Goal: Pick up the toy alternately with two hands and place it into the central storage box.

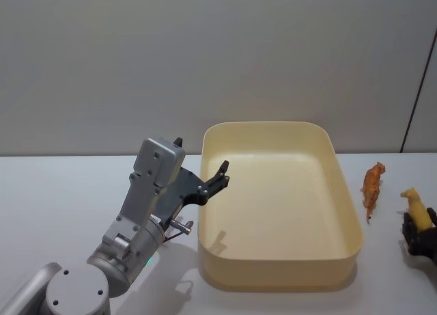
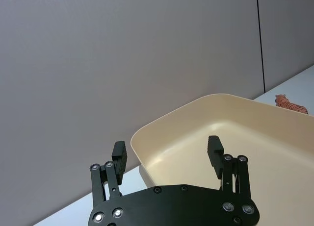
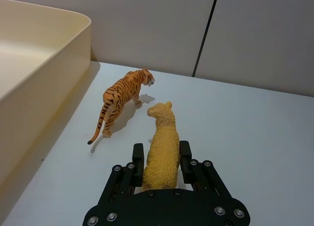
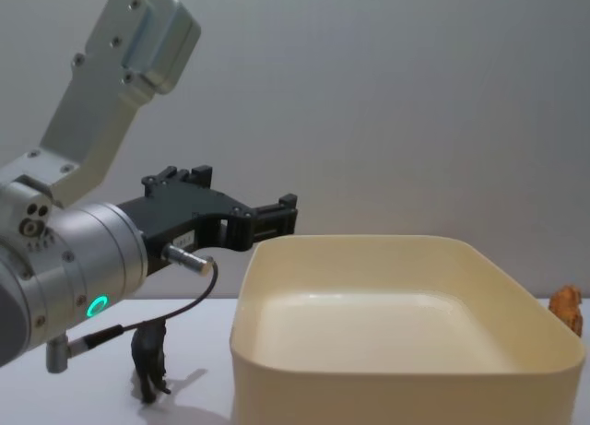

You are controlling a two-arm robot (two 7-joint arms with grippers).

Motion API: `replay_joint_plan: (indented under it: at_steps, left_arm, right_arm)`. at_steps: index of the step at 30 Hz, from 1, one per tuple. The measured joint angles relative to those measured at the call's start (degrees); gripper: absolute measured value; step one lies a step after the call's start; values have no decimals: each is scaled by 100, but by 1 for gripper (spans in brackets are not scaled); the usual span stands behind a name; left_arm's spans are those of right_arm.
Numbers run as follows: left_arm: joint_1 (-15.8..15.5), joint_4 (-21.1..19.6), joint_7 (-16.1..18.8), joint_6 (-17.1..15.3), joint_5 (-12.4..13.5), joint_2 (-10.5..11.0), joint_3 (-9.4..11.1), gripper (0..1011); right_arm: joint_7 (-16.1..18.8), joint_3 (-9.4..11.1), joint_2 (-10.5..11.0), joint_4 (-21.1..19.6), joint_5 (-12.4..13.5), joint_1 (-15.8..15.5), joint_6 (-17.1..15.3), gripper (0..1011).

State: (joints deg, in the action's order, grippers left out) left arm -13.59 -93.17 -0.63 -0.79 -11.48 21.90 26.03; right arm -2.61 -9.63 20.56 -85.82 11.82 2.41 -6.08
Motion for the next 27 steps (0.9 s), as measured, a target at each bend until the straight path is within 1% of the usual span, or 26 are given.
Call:
replay_joint_plan:
  at_steps: [8, 10, 13, 17, 20, 21, 22, 27]
  left_arm:
    - [0, 0, 0, 0, 0, 0, 0, 1001]
    - [0, 0, 0, 0, 0, 0, 0, 1001]
    - [0, 0, 0, 0, 0, 0, 0, 1001]
    - [0, 0, 0, 0, 0, 0, 0, 1001]
    - [0, 0, 0, 0, 0, 0, 0, 1001]
    - [0, 0, 0, 0, 0, 0, 0, 1001]
    - [0, 0, 0, 0, 0, 0, 0, 1001]
    - [0, 0, 0, 0, 0, 0, 0, 1001]
  right_arm:
    - [123, 24, 35, -112, 1, -66, 227, 412]
    - [211, 46, 67, -213, 28, -112, 364, 412]
    - [296, 68, 97, -323, 61, -148, 449, 412]
    - [507, 104, 151, -555, 157, -196, 591, 412]
    - [674, 115, 167, -697, 224, -194, 639, 412]
    - [674, 115, 167, -697, 224, -194, 639, 412]
    - [775, 115, 167, -762, 255, -173, 652, 412]
    - [1066, 82, 111, -847, 302, -41, 646, 412]
